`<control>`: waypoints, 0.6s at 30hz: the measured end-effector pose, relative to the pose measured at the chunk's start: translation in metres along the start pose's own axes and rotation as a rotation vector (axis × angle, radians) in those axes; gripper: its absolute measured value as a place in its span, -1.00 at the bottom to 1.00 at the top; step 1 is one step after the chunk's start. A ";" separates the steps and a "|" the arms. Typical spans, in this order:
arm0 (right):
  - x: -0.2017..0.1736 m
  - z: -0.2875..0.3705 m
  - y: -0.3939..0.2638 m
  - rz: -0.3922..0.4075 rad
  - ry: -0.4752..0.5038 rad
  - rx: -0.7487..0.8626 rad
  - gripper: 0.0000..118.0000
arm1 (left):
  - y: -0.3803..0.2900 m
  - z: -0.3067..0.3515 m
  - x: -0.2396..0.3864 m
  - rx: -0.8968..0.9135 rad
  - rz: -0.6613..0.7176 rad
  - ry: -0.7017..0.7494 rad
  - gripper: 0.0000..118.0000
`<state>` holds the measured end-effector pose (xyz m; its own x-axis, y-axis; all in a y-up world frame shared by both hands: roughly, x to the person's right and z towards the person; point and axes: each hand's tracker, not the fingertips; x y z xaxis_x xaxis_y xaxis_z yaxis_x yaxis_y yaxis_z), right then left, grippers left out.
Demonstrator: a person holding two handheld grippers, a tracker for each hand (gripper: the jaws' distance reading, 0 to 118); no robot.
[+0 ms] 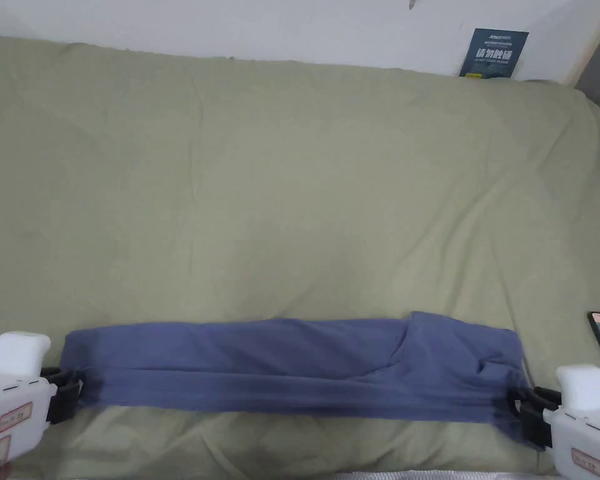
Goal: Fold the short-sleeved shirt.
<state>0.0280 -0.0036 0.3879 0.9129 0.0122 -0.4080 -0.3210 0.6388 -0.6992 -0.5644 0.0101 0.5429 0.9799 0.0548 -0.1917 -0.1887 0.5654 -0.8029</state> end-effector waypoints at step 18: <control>-0.121 0.145 0.011 -0.302 0.359 0.206 -1.00 | -0.046 0.086 -0.092 0.135 0.395 -0.191 -1.00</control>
<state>-0.0491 0.1137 0.5149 0.8017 -0.4384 -0.4064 0.0336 0.7118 -0.7016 -0.6404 0.0499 0.6457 0.8313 0.4313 -0.3507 -0.5525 0.5719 -0.6064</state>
